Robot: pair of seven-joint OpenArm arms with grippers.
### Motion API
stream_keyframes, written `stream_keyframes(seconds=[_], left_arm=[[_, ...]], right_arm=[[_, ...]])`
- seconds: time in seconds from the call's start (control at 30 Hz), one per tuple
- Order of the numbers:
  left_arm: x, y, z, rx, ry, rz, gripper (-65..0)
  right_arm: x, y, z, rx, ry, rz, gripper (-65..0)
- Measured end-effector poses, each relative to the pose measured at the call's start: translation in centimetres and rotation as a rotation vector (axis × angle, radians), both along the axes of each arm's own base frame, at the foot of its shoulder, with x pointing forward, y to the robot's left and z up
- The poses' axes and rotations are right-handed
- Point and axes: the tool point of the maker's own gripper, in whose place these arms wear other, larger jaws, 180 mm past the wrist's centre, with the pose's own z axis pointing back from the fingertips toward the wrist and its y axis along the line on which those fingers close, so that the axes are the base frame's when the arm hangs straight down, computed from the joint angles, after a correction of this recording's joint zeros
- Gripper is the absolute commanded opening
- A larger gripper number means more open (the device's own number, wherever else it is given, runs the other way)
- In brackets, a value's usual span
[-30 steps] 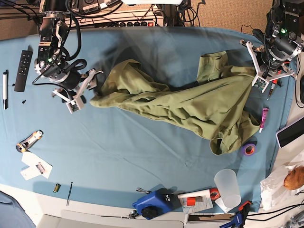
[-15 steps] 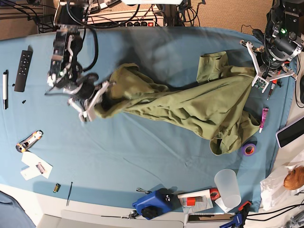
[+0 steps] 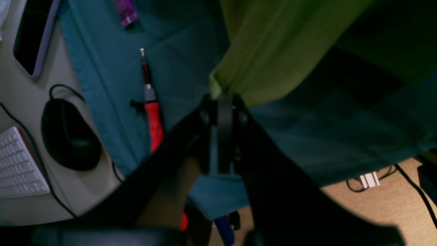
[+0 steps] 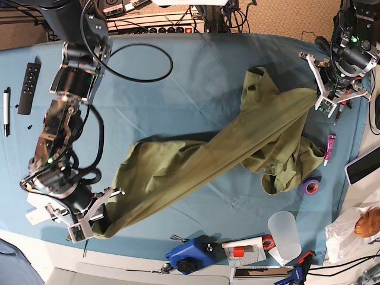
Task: Layout the t-shirt on the table in an organized manner, then fold the t-shirt properly
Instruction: 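Grasp the shirt's loose end with the right gripper, then drag the held shirt end away from the left gripper to spread it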
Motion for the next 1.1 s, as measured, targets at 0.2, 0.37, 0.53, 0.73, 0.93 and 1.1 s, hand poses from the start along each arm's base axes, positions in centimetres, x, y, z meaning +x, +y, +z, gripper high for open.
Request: stream_keyframes(seconds=[0.2,0.37,0.53,0.73,0.93,1.1], left_arm=[[-0.1,0.2,-0.1,0.012,0.007,0.004,-65.0],[-0.2,0.2,-0.1,0.015,0.011,0.003,-65.0],[-0.2,0.3,-0.1,0.015,0.010,0.003,-65.0],[-0.2,0.3,-0.1,0.016,0.010,0.002,-65.0],[-0.2,0.3,-0.1,0.017,0.010,0.002,-65.0],[-0.2,0.3,-0.1,0.016,0.010,0.002,-65.0]], right_arm=[[-3.3,0.6,-3.8,0.060,0.212,0.068,-65.0],[-8.4,-0.2,-5.5,-0.037,0.255,0.135,-65.0],[-14.7,0.5,-9.2,-0.102,0.356,0.185,-65.0],[-21.9,2.4,-13.0,-0.103,0.505,0.279,-65.0],[-26.6,2.6,-15.4,-0.099,0.628,0.295,-65.0],[-29.2,2.1,-17.0,-0.116,0.709,0.287,-65.0]])
